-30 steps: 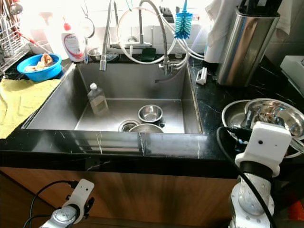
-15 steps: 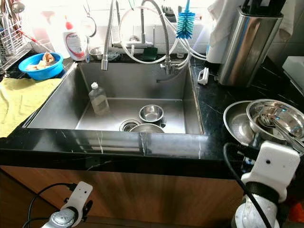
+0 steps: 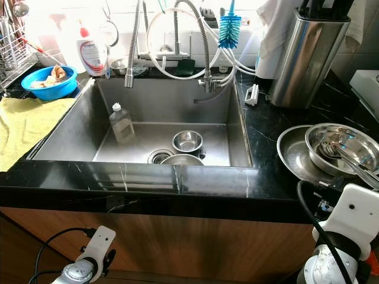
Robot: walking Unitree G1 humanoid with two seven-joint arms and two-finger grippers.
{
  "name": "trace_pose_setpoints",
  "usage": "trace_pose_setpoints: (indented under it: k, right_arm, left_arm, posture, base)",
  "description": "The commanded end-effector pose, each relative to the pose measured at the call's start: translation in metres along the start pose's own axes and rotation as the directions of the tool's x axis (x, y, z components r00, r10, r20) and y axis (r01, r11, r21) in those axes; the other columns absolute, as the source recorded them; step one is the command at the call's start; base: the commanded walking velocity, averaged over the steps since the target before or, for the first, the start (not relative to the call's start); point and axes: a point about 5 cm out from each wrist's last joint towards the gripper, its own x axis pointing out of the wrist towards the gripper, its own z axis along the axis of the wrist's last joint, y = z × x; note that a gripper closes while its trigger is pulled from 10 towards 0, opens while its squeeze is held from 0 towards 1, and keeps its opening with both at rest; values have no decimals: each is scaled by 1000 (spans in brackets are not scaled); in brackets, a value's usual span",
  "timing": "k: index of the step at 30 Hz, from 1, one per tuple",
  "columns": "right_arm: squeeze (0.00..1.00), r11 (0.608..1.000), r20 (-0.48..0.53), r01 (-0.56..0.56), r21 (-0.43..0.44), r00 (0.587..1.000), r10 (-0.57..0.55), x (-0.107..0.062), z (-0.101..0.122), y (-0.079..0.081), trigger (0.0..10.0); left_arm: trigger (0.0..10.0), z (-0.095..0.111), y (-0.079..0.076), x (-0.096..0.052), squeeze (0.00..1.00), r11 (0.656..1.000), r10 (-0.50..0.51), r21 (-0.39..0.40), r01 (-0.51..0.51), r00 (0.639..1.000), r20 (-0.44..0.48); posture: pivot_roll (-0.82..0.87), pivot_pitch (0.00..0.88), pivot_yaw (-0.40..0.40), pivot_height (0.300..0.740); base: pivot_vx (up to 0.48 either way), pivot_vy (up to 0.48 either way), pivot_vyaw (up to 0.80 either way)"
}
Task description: Kitchen organization
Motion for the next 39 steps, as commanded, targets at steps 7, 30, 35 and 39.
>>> trace_pose_setpoints:
  k: [7,30,35,39]
  right_arm:
    - [0,998,-54,18,56,998,-15,0,-5,4,10000]
    - [0,987,-104,83,141,992,-69,4,-8,-1,10000]
    - [0,985,-77,56,165,996,-44,5,-4,2,10000]
    - [0,986,-70,48,161,997,-37,5,-3,2,10000]
  left_arm:
    - [10000,-7,4,-2,0,1000,4,6,-4,999,-33]
    - [10000,-4,4,-1,0,1000,4,5,-4,1000,-21]
    - [10000,-4,4,-1,0,1000,4,3,-4,1000,-19]
    - [10000,-4,4,-1,0,1000,4,3,-4,1000,-19]
  posture:
    - [-155,0,29,740]
    - [-154,0,31,740]
    - [-153,0,30,740]
    - [-154,0,30,740]
  base:
    - [0,0,0]
    - [0,0,0]
    - [0,0,0]
    - [0,0,0]
